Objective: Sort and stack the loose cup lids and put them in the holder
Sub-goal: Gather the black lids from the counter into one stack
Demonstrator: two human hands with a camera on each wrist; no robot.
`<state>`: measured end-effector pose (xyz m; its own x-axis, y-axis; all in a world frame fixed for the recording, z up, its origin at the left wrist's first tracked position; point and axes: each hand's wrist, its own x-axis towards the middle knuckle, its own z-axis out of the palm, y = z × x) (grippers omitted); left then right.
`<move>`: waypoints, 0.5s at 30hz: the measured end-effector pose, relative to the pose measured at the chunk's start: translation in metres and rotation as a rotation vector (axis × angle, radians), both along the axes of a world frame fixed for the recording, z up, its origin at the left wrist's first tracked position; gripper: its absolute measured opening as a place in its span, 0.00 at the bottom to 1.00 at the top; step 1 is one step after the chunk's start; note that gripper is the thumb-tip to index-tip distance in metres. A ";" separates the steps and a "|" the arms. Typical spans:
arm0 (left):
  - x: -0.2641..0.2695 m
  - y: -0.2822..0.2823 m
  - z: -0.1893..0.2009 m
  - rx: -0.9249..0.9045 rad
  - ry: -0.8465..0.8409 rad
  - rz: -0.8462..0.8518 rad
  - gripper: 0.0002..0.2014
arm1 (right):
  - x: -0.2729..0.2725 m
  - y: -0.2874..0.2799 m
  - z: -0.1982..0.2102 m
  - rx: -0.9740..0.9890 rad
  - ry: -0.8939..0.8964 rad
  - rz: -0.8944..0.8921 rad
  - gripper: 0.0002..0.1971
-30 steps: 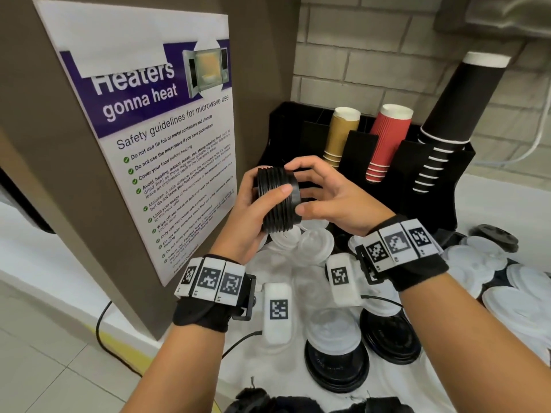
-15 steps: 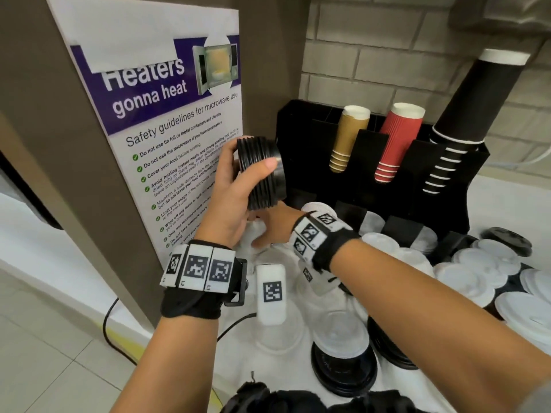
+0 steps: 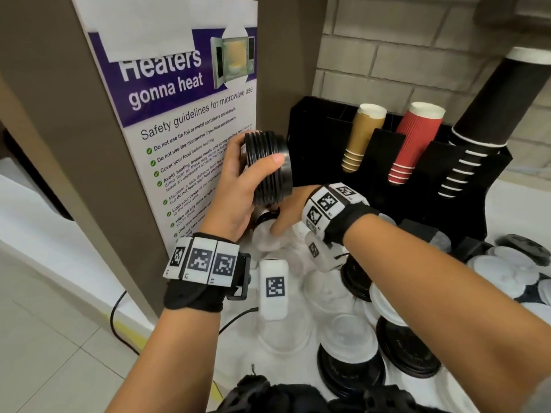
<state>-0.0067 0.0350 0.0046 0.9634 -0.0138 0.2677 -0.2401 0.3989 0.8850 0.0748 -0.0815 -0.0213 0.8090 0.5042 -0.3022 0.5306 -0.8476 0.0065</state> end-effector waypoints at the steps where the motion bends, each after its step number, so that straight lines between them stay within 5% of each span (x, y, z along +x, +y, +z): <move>1: 0.001 -0.001 0.000 0.004 0.003 -0.002 0.27 | 0.001 -0.001 -0.002 -0.010 -0.028 -0.027 0.18; 15: 0.002 0.003 -0.001 0.023 0.008 0.002 0.30 | 0.020 0.021 -0.045 -0.130 0.033 -0.059 0.37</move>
<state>-0.0046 0.0379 0.0039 0.9656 -0.0181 0.2592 -0.2334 0.3781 0.8958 0.0948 -0.0600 -0.0664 0.8244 0.4107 -0.3894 0.4817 -0.8704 0.1018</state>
